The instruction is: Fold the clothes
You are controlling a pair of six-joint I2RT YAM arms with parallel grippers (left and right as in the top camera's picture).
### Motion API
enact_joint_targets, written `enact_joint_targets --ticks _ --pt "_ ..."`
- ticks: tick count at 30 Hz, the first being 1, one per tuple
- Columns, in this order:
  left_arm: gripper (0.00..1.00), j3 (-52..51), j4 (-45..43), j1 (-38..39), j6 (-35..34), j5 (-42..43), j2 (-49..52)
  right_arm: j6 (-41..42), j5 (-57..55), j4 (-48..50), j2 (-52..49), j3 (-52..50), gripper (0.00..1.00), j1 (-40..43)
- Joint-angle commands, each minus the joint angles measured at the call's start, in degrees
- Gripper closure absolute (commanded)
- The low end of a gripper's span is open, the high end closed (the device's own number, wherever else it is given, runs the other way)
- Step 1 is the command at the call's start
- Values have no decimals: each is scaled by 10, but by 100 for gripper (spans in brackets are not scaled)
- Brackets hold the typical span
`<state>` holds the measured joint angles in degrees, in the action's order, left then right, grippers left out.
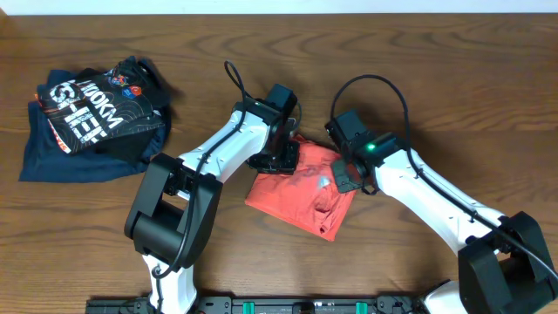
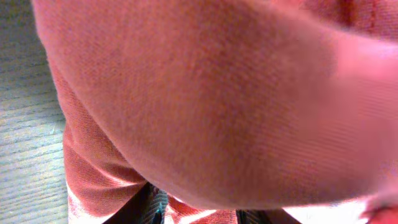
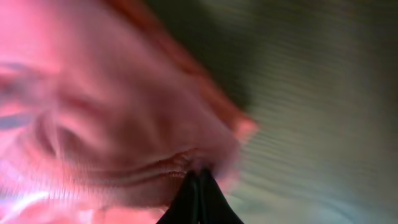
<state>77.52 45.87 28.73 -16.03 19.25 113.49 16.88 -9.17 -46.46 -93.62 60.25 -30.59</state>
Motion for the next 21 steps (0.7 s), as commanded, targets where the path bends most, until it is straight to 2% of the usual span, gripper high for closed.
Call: enact_joint_targets --ticks 1,6,12,18,21 --pt "62 -4 1 3 11 -9 12 90 -137 -24 1 -1 98 16" --pt "62 -4 1 3 11 -9 12 92 -151 -53 1 -2 82 52" --pt "63 -4 5 3 11 -9 12 84 -123 -51 3 2 86 77" --pt "62 -4 4 3 11 -9 12 -34 80 -30 35 33 79 59" --pt "62 -4 5 3 11 -9 12 -34 96 -24 56 33 76 36"
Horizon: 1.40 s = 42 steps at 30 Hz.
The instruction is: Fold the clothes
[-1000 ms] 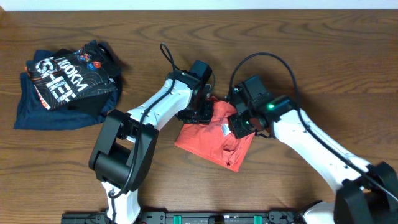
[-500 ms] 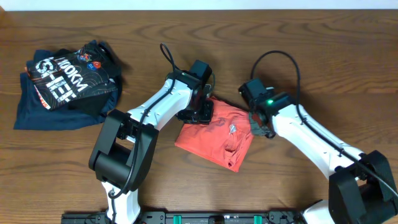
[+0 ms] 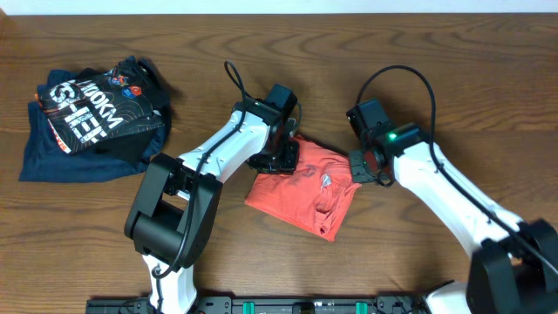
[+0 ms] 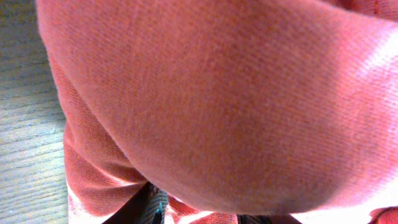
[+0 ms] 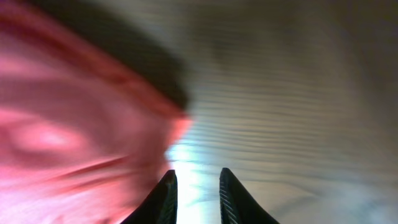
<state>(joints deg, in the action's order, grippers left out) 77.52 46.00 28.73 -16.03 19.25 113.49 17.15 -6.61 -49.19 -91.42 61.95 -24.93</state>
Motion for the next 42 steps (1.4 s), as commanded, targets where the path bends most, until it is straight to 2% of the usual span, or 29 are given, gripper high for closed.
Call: enact_joint_targets --ticks 1,6,12,19,22,23,25,26,29,31,33,37,42 --pt "62 -4 3 3 11 -9 12 -37 62 6 38 16 75 -29" --pt "63 -4 3 3 11 -9 12 -54 26 13 37 15 65 -57" --pt "62 -4 3 3 11 -9 12 -105 23 8 27 -1 60 -63" --pt "62 -4 2 3 11 -9 12 -126 6 76 5 -46 52 -62" --pt "62 -4 2 3 11 -9 12 -126 6 81 -10 -46 55 -62" --pt "62 -4 2 3 11 -9 12 -129 1 83 -14 -46 60 -62" --pt "62 -4 2 3 11 -9 12 -124 -32 88 -16 -47 83 -62" --pt "62 -4 2 3 11 -9 12 -112 -59 92 -16 -47 89 -60" --pt "62 -4 2 3 11 -9 12 -85 -141 107 -16 -47 98 -49" --pt "62 -4 2 3 11 -9 12 -69 -188 111 -16 -47 94 -32" --pt "62 -4 4 3 11 -9 12 -64 -213 114 -16 -47 85 -8" --pt "62 -4 4 3 11 -9 12 -65 -192 122 -16 -47 83 38" --pt "62 -4 8 3 11 -9 12 -67 -118 99 -12 -46 83 53"
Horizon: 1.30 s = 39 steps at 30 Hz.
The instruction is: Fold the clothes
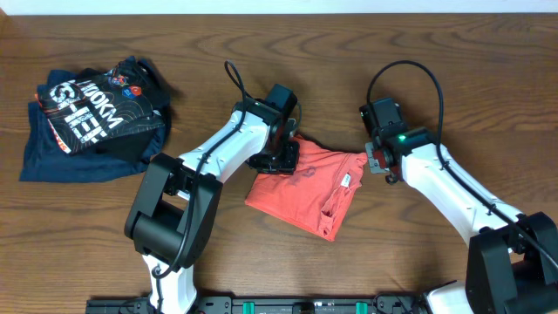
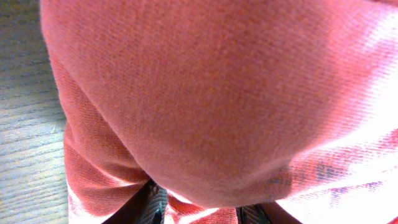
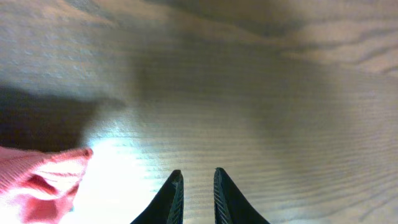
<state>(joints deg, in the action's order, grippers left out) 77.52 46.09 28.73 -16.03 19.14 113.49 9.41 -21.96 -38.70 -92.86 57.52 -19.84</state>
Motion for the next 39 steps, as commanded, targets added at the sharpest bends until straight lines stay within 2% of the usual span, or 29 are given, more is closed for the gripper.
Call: enact_joint_targets --ticks 1,6,11,14,17,23,30,33,39 --pt "62 -4 11 3 11 -8 12 10 56 -10 6 -1 82 0" --pt "62 -3 27 -3 11 -8 -8 -10 258 -11 57 2 79 -19" --pt "62 0 5 -10 12 -12 -66 -10 384 -10 89 2 78 -41" --pt "61 0 -35 -16 11 -60 -89 -18 414 -10 88 1 78 -67" --pt "55 0 -77 -22 12 -83 -89 -18 413 -13 82 -2 76 -91" --pt "55 0 -122 -24 12 -83 -62 -18 412 -12 54 -21 71 -127" --pt "55 0 -133 -24 12 -83 -22 -18 415 -11 23 -60 72 -155" --pt "55 -1 -132 -24 12 -82 -7 -18 412 -40 21 -80 72 -166" --pt "55 -1 -130 -24 12 -83 11 23 329 -98 21 -104 74 -168"
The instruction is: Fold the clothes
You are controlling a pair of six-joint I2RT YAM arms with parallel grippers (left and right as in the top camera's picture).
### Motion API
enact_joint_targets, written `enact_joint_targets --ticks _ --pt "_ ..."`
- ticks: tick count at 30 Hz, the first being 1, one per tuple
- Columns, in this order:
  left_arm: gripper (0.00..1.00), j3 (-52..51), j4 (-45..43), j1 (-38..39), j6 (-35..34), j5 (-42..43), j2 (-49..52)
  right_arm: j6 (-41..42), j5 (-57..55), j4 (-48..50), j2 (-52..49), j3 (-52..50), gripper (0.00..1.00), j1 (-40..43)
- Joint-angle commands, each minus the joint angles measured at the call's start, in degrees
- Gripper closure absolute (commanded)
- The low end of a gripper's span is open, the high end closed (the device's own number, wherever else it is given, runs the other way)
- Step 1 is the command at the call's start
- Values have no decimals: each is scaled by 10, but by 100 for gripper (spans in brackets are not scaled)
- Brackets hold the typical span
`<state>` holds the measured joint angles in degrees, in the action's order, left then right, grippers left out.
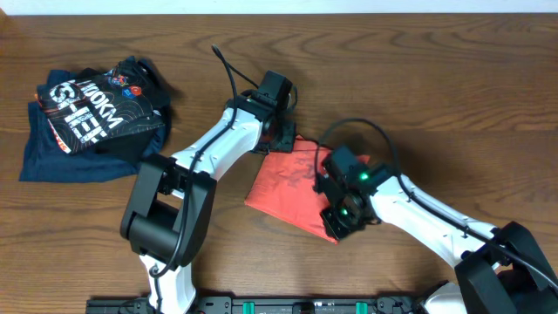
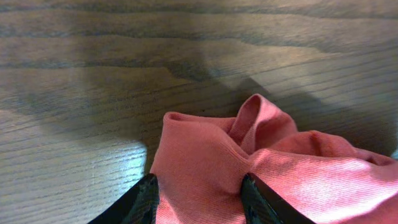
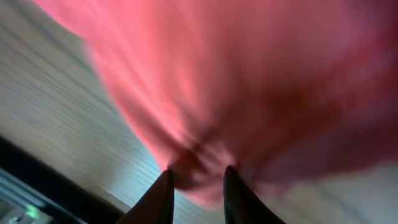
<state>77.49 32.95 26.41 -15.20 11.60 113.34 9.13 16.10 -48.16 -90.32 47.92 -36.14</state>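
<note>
A red garment point(image 1: 283, 187) lies bunched in the middle of the wooden table point(image 1: 436, 78). My left gripper point(image 1: 283, 138) is at its far corner. In the left wrist view that gripper point(image 2: 199, 186) stands open, the rounded red corner point(image 2: 211, 149) lying between its fingers point(image 2: 146, 198). My right gripper point(image 1: 335, 224) is at the garment's near right edge. The right wrist view is blurred: its fingers point(image 3: 163, 193) are apart, with red cloth point(image 3: 249, 74) between and above them. The right arm hides the garment's right side in the overhead view.
A heap of dark blue and black clothes point(image 1: 87, 118) with white lettering lies at the left of the table. Cables loop above both wrists. A black rail with green marks point(image 1: 288, 305) runs along the front edge.
My right gripper has gone from bare wood past the garment's right corner to its near right edge, jaws wider apart. My left gripper has moved from the cloth's top back to its far corner.
My right gripper was shut on the garment's right part while the left rested on its far side. Then the right one was open at the garment's right edge, then open over bare wood with the red corner drawn out rightward. Now both grippers stand open at the garment's edges.
</note>
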Motion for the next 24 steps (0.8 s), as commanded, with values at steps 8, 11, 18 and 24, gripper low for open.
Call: enact_joint_targets --ticks 8,11,18,24 --pt "55 -8 40 -2 3 -20 40 66 -73 30 -4 -9 69 2" --pt "55 -8 89 -2 3 -68 40 87 -73 42 -4 -9 67 10" --pt "55 -8 204 -1 -71 -74 40 155 -131 44 -5 -9 64 21" --pt "55 -8 304 2 -87 -5 40 232 -205 54 -5 -9 62 62"
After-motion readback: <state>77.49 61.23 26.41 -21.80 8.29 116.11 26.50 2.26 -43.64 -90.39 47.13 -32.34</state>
